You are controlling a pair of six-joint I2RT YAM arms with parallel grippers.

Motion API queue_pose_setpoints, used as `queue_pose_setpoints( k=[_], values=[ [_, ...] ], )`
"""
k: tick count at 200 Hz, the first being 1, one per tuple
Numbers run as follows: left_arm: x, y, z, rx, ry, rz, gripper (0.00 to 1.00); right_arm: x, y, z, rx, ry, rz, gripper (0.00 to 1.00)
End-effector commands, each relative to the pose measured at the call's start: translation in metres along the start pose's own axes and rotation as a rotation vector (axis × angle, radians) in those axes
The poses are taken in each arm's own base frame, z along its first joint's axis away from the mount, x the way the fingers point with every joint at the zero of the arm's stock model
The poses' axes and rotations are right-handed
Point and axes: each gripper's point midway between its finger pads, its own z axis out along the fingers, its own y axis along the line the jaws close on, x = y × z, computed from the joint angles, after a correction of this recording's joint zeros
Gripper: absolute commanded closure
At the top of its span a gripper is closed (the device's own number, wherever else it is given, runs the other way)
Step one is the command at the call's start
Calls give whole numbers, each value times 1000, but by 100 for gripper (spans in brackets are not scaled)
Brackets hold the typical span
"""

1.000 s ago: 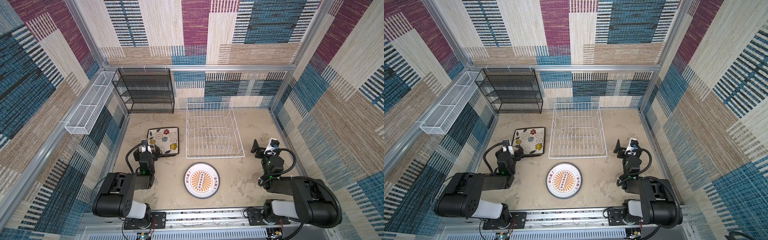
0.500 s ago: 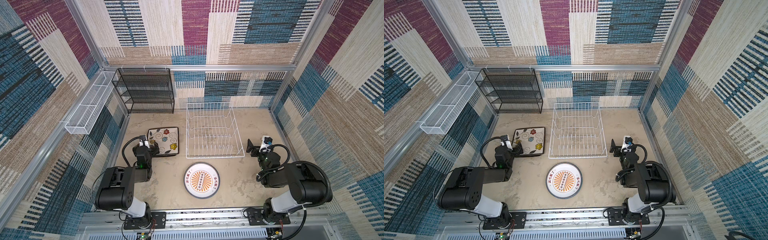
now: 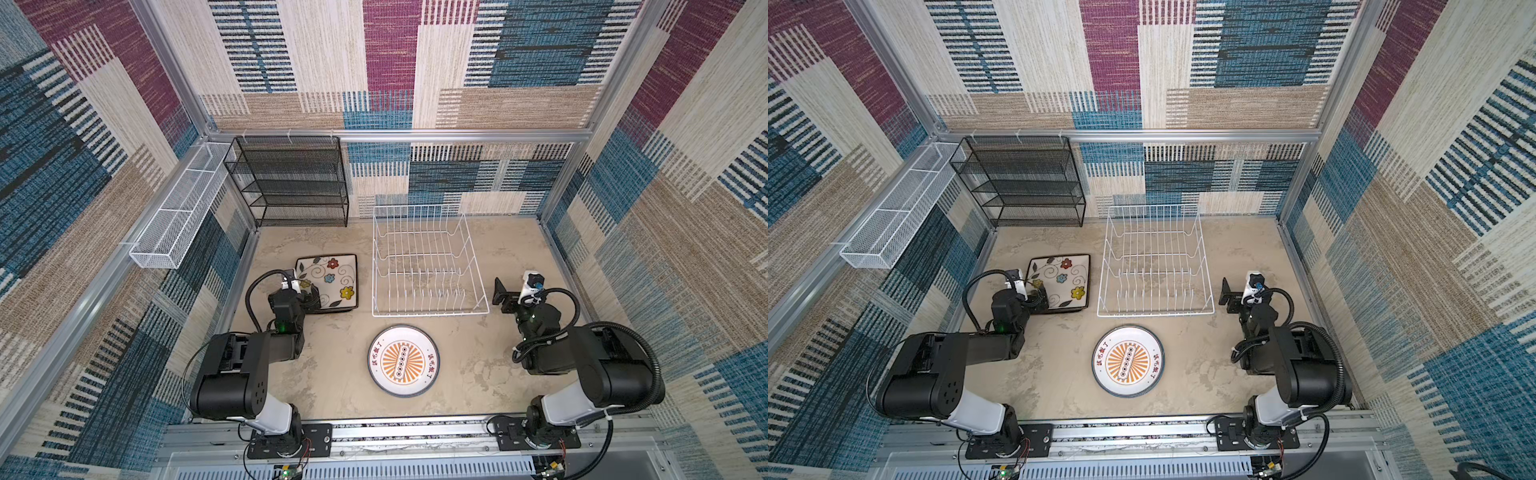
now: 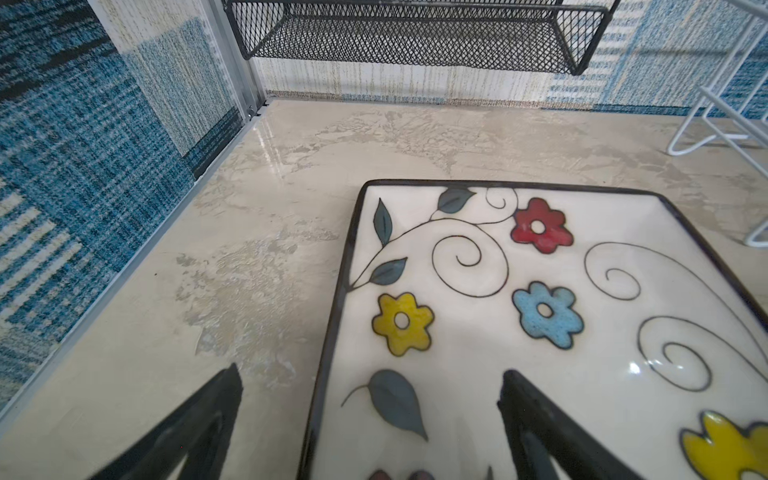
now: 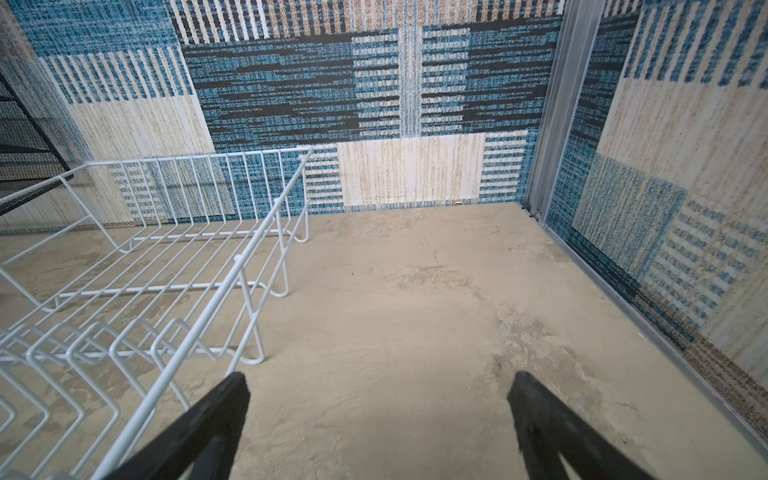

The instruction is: Unload the plates from the dish rack

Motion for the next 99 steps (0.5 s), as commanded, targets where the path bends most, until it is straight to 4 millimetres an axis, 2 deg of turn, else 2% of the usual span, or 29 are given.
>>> queue_pose_setpoints(
  k=[1, 99],
  values=[
    [-2, -1, 1, 7, -5, -7, 1, -9, 2, 0, -6, -35, -7, 0],
    [-2, -1, 2, 6, -2, -5, 1, -9, 2, 0, -6, -35, -6, 0]
  ],
)
